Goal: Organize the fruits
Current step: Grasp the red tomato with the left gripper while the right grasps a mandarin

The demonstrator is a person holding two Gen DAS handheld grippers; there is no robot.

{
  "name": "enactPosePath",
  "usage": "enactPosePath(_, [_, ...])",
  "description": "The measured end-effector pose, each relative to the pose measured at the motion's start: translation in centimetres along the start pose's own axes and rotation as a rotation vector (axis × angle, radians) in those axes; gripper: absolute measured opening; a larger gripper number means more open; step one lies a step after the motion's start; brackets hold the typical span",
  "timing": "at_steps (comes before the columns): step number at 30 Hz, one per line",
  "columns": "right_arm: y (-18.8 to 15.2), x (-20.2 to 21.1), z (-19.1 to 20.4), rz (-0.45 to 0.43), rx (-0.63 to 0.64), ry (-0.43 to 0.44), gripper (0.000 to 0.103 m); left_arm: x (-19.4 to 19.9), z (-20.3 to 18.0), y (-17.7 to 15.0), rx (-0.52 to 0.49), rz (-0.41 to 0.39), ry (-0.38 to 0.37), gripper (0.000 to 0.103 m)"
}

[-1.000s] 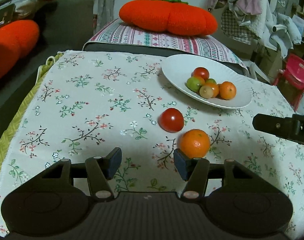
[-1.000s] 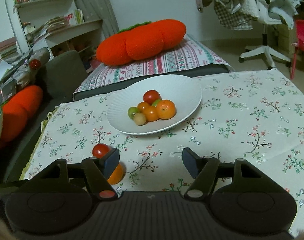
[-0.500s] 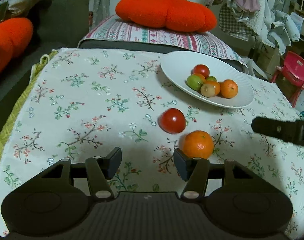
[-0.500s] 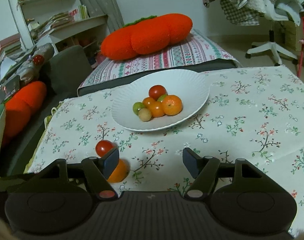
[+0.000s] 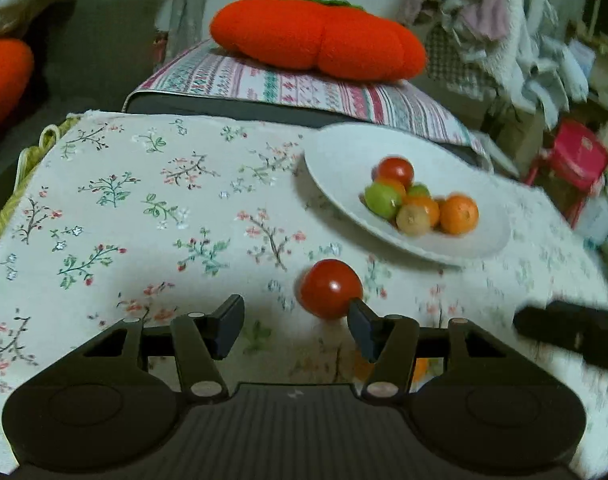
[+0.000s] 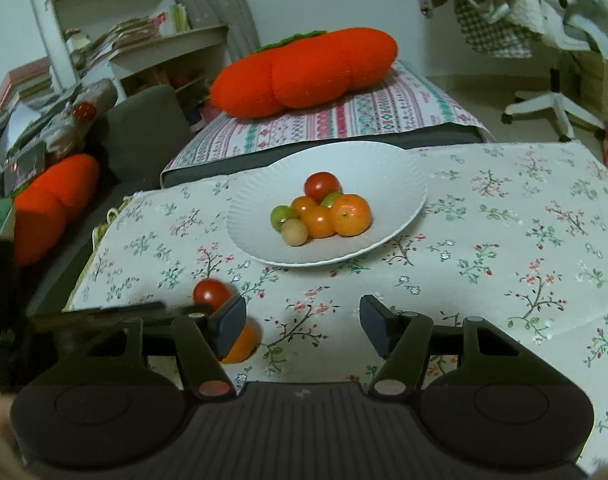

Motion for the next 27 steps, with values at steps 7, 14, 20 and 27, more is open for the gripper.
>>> enactPosePath(7, [-0.5, -1.0, 0.6, 0.034, 0.047, -0.012, 0.061, 0.0, -0.4, 1.0, 0.052, -0.045, -0.072, 0.048])
enactPosePath(14, [-1.0, -1.6, 1.1, 0.046, 0.074, -0.013, 0.061, -1.5, -1.6, 1.1, 0.008, -0.037, -0.082, 0.048])
enactPosePath(20, [-1.5, -2.9, 2.1, 0.065, 0.122, 0.004, 0.059, -2.6, -2.0, 1.2, -0.013, -0.040, -0.086, 0.032])
enactPosePath(27, [-2.0, -4.6, 2.9, 0.086, 0.150, 0.077, 0.057, -2.5, -1.4, 1.5, 0.003, -0.030, -0.089, 0.026])
Point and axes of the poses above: each gripper's, at about its wrist camera, not at the fingertips, and x roughly against the way its jaws point, z to its left, y to its top, the point moved 3 cm from there along -x, roughly the way its jaws point, and after that the axes turned 8 degrees about y, right-handed, at the moved point
